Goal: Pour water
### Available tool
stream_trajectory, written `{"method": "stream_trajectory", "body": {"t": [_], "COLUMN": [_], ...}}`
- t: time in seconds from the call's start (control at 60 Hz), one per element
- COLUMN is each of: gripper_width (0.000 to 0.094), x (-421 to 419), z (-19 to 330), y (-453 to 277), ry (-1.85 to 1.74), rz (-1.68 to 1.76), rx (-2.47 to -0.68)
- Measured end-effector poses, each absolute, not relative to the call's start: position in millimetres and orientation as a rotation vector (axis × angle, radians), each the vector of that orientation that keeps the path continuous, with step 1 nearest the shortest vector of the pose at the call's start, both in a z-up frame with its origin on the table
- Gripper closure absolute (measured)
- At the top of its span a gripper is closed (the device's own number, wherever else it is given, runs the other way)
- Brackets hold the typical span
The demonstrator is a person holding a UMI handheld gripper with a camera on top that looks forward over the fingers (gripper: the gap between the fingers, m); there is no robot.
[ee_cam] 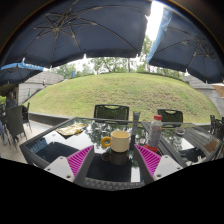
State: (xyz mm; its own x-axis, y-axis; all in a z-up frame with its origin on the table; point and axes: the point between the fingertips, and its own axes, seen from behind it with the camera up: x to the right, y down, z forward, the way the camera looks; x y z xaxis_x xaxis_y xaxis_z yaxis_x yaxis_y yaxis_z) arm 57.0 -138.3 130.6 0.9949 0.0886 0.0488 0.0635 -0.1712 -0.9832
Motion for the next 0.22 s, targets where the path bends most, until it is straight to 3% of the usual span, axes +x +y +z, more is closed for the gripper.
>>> {"method": "stream_trajectory", "body": {"t": [0.217], "gripper_width": [0.0096], "x": [35.5], "z": [137.2], "y": [-151.4], "ry": [-0.170], "rz": [0.079], "rx": [-1.708]}}
